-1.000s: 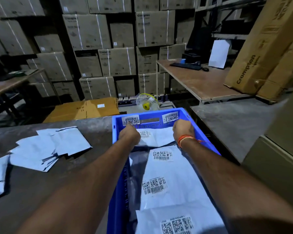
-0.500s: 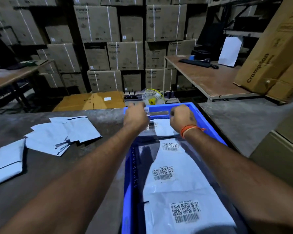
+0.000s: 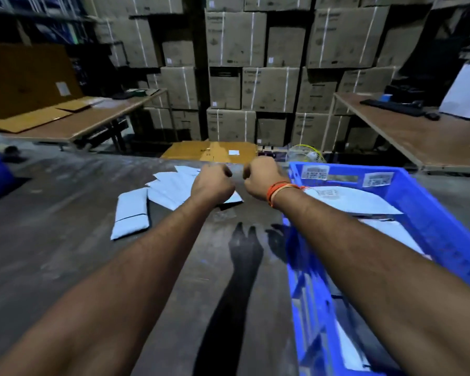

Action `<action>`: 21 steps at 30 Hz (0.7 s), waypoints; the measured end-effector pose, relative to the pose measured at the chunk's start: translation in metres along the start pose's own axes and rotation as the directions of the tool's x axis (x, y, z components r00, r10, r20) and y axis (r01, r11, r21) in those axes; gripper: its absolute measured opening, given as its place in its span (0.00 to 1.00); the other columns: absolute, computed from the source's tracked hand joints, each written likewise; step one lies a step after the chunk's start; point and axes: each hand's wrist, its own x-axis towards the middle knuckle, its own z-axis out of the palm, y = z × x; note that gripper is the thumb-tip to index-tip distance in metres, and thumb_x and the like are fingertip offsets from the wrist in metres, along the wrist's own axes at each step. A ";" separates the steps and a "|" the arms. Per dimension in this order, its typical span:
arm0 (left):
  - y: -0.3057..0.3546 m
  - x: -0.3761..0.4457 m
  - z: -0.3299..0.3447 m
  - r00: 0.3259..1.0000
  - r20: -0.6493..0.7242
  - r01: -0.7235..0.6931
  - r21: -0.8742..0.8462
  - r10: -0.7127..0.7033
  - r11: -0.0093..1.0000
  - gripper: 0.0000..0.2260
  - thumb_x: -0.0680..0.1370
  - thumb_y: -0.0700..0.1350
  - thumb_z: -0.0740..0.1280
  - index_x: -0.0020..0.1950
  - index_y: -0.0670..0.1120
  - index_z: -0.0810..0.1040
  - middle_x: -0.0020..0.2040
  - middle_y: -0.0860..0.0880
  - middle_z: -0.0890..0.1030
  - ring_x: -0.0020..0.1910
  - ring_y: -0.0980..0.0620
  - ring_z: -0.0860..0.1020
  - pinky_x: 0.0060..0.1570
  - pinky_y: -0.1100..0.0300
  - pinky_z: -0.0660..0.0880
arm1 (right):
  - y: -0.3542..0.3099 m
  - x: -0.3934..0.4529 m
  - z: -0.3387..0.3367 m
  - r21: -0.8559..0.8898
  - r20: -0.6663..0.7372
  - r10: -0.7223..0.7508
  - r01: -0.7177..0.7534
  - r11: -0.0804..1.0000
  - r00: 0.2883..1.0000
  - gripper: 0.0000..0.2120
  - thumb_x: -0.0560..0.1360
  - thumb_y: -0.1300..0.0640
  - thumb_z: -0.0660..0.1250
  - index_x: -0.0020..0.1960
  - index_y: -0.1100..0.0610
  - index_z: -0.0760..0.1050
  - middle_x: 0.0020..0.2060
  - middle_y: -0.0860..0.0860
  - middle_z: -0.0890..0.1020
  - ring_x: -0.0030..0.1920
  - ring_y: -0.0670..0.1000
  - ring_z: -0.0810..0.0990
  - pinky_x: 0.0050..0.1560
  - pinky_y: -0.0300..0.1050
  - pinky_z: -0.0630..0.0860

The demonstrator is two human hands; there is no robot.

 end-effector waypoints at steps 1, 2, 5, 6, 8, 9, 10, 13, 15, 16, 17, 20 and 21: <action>-0.016 0.001 -0.002 1.000 0.010 0.015 -0.002 -0.015 1.000 0.19 0.73 0.39 0.64 0.63 0.50 0.80 0.61 0.44 0.80 0.55 0.44 0.80 0.48 0.56 0.77 | -0.011 0.002 0.012 -0.001 0.029 0.002 -0.002 1.000 1.000 0.11 0.70 0.59 0.65 0.48 0.55 0.85 0.47 0.57 0.84 0.49 0.59 0.83 0.49 0.45 0.79; -0.038 0.004 -0.004 0.999 0.021 0.034 0.000 -0.034 0.999 0.20 0.73 0.41 0.65 0.64 0.51 0.80 0.61 0.44 0.80 0.57 0.45 0.80 0.48 0.57 0.76 | -0.027 0.004 0.026 0.007 0.063 -0.001 0.001 1.000 0.998 0.11 0.71 0.60 0.65 0.49 0.55 0.84 0.48 0.57 0.84 0.50 0.59 0.83 0.51 0.46 0.80; -0.097 0.007 -0.009 0.995 0.052 0.082 0.017 -0.083 0.996 0.20 0.73 0.46 0.69 0.65 0.51 0.79 0.62 0.42 0.79 0.58 0.44 0.79 0.52 0.54 0.77 | -0.060 0.011 0.071 0.031 0.135 0.008 -0.012 0.999 0.991 0.12 0.71 0.59 0.67 0.52 0.55 0.84 0.52 0.57 0.84 0.54 0.60 0.81 0.56 0.49 0.80; -0.115 0.008 -0.010 0.994 0.062 0.093 0.032 -0.094 0.995 0.20 0.73 0.47 0.69 0.65 0.51 0.78 0.63 0.42 0.78 0.60 0.42 0.77 0.55 0.53 0.77 | -0.069 0.014 0.086 0.042 0.142 0.008 -0.014 0.999 0.990 0.12 0.71 0.59 0.67 0.52 0.55 0.84 0.52 0.58 0.83 0.54 0.60 0.81 0.56 0.49 0.79; -0.162 0.010 -0.010 0.986 0.064 0.151 0.066 -0.156 0.986 0.20 0.74 0.46 0.67 0.66 0.52 0.77 0.66 0.41 0.73 0.64 0.39 0.74 0.61 0.50 0.75 | -0.095 0.023 0.124 0.086 0.163 0.023 -0.038 0.996 0.986 0.12 0.71 0.59 0.66 0.50 0.55 0.84 0.51 0.58 0.84 0.55 0.60 0.81 0.57 0.48 0.78; -0.183 0.011 -0.009 0.977 0.059 0.201 0.078 -0.206 0.976 0.20 0.74 0.45 0.66 0.66 0.52 0.77 0.67 0.41 0.70 0.65 0.38 0.71 0.63 0.49 0.74 | -0.107 0.025 0.141 0.123 0.178 0.044 -0.067 0.990 0.983 0.12 0.71 0.59 0.66 0.50 0.55 0.85 0.51 0.57 0.85 0.56 0.60 0.81 0.57 0.47 0.78; -0.208 0.014 -0.008 0.965 0.046 0.255 0.079 -0.259 0.964 0.20 0.74 0.43 0.66 0.66 0.53 0.77 0.67 0.42 0.68 0.67 0.38 0.69 0.64 0.47 0.73 | -0.124 0.029 0.160 0.160 0.202 0.061 -0.095 0.982 0.977 0.11 0.71 0.59 0.67 0.51 0.55 0.84 0.51 0.57 0.85 0.56 0.59 0.81 0.57 0.45 0.77; -0.269 0.022 -0.005 0.924 -0.001 0.381 0.076 -0.382 0.921 0.20 0.74 0.46 0.67 0.66 0.55 0.76 0.69 0.41 0.65 0.69 0.38 0.66 0.67 0.49 0.70 | -0.165 0.037 0.212 0.290 0.266 0.123 -0.202 0.936 0.956 0.11 0.71 0.61 0.69 0.52 0.57 0.84 0.51 0.57 0.85 0.56 0.58 0.80 0.56 0.43 0.73; -0.299 0.026 -0.007 0.884 0.020 0.467 0.027 -0.468 0.884 0.22 0.74 0.46 0.68 0.68 0.57 0.74 0.70 0.41 0.63 0.69 0.38 0.65 0.67 0.51 0.68 | -0.187 0.042 0.243 0.398 0.297 0.184 -0.296 0.869 0.937 0.12 0.71 0.60 0.69 0.53 0.56 0.83 0.52 0.56 0.85 0.56 0.56 0.81 0.57 0.41 0.74; -0.310 0.028 -0.007 0.866 0.037 0.499 -0.003 -0.498 0.867 0.23 0.75 0.45 0.67 0.70 0.57 0.74 0.71 0.40 0.63 0.69 0.38 0.66 0.67 0.51 0.68 | -0.195 0.045 0.255 0.441 0.311 0.211 -0.338 0.832 0.927 0.13 0.71 0.59 0.69 0.55 0.56 0.83 0.52 0.55 0.85 0.56 0.56 0.81 0.57 0.40 0.74; -0.326 0.030 -0.008 0.850 0.058 0.526 -0.035 -0.523 0.850 0.24 0.75 0.44 0.66 0.70 0.58 0.73 0.72 0.40 0.63 0.69 0.37 0.67 0.67 0.52 0.69 | -0.206 0.050 0.267 0.476 0.330 0.236 -0.377 0.795 0.914 0.14 0.71 0.59 0.70 0.56 0.56 0.82 0.53 0.55 0.84 0.56 0.55 0.81 0.58 0.41 0.75; -0.356 0.037 -0.006 0.850 0.165 0.523 -0.155 -0.500 0.838 0.22 0.75 0.42 0.67 0.69 0.54 0.75 0.70 0.41 0.72 0.64 0.41 0.74 0.60 0.60 0.71 | -0.227 0.059 0.287 0.539 0.327 0.287 -0.427 0.726 0.900 0.16 0.72 0.59 0.70 0.59 0.57 0.80 0.53 0.55 0.84 0.55 0.55 0.81 0.58 0.43 0.76; -0.362 0.037 -0.004 0.860 0.205 0.505 -0.201 -0.468 0.840 0.21 0.76 0.41 0.68 0.69 0.51 0.75 0.68 0.44 0.75 0.60 0.45 0.75 0.53 0.64 0.69 | -0.232 0.062 0.291 0.558 0.318 0.297 -0.431 0.709 0.901 0.16 0.73 0.58 0.70 0.61 0.56 0.79 0.54 0.54 0.83 0.55 0.55 0.81 0.58 0.43 0.76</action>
